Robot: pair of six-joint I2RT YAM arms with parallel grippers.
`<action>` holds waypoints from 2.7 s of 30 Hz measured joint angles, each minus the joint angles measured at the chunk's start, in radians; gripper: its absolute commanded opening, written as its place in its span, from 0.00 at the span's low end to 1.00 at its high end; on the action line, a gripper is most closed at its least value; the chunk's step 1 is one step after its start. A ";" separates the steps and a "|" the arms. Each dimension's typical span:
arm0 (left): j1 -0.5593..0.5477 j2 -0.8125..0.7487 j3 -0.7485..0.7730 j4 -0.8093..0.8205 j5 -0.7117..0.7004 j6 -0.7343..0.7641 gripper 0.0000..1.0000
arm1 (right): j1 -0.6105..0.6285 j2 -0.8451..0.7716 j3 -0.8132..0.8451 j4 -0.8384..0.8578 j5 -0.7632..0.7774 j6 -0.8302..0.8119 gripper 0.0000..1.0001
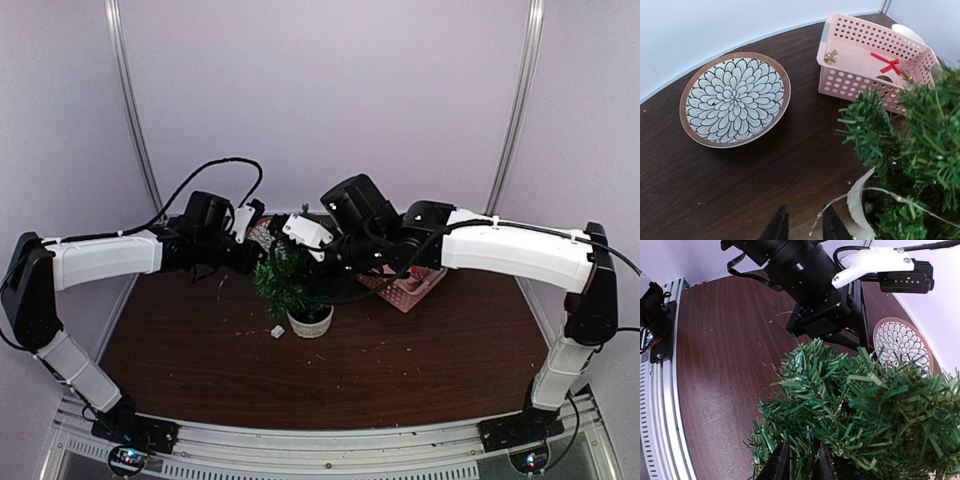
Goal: Decorate the small christmas tree
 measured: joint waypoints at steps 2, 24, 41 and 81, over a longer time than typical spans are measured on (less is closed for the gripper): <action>0.001 -0.011 -0.024 0.000 -0.001 -0.001 0.36 | 0.001 0.004 0.000 -0.007 0.013 0.002 0.25; 0.132 -0.340 -0.358 0.124 0.194 -0.125 0.85 | 0.002 0.016 0.000 -0.017 0.030 0.018 0.26; 0.362 -0.548 -0.330 0.135 0.244 -0.281 0.59 | 0.002 0.018 0.021 -0.030 0.034 0.018 0.26; 0.505 -0.499 -0.427 -0.002 0.154 -0.373 0.36 | 0.002 0.062 0.053 -0.049 0.037 0.019 0.27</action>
